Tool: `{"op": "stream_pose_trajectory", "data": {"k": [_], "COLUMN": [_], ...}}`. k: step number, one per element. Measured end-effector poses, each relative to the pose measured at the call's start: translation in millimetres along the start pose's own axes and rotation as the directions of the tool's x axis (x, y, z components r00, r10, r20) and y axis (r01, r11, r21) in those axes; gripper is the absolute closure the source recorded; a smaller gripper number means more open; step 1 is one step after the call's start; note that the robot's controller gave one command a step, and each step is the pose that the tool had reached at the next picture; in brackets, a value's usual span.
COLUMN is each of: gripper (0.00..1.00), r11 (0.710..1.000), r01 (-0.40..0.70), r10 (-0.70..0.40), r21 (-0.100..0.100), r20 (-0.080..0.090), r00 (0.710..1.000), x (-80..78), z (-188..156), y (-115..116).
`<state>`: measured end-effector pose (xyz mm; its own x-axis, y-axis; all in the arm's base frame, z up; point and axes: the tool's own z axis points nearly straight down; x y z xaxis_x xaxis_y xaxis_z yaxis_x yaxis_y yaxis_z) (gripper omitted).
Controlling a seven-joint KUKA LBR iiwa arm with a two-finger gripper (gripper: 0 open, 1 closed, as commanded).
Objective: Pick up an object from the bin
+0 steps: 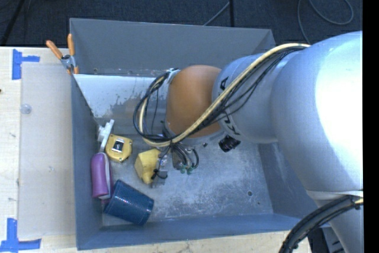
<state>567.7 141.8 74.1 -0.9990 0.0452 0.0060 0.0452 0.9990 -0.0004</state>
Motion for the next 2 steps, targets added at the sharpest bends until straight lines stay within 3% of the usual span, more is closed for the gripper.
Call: {"op": "stream_pose_trajectory", "data": {"k": [1, 2], "gripper": [1.0, 1.0], "r11": [1.0, 1.0], "r01": [-0.001, -0.002], "r10": [0.001, 0.002], "r21": [0.002, -0.001], "r20": [-0.006, 0.003], "r00": [1.0, 1.0], "x": [1.9, -0.5], "z": [-21, -38], "y": [-1, 0]}}
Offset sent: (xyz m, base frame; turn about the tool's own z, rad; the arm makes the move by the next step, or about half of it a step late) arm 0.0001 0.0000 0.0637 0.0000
